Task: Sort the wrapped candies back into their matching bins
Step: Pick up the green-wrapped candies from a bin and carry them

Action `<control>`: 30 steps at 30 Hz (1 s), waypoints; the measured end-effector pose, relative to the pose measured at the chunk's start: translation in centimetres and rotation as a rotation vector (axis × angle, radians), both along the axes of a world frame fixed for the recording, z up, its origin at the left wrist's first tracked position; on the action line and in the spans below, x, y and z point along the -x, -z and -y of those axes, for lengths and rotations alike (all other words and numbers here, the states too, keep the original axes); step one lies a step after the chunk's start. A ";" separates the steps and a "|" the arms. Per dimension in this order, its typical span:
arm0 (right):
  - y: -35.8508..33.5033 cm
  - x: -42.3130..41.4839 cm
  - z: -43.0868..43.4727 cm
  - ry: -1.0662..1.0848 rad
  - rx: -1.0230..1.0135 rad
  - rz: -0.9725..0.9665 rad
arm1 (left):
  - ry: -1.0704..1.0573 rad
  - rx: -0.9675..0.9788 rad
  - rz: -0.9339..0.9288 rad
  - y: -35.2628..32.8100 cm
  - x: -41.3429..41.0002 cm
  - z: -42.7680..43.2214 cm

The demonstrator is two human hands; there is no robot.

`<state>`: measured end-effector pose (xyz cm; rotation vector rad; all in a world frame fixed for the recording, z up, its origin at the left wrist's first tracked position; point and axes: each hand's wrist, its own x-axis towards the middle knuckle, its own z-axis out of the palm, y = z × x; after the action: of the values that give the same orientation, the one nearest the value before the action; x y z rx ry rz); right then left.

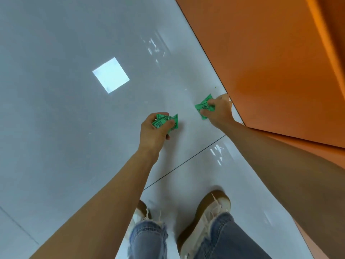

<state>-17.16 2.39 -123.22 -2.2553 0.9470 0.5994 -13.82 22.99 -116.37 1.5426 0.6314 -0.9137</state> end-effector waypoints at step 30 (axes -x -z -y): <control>-57.1 -8.9 -21.8 0.153 -0.769 0.391 | -0.473 0.157 0.230 -53.5 -5.7 -17.6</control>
<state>-8.27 24.22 -66.17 -1.5136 0.5495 0.3468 -8.14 40.56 -62.89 1.2577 0.6995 -0.4110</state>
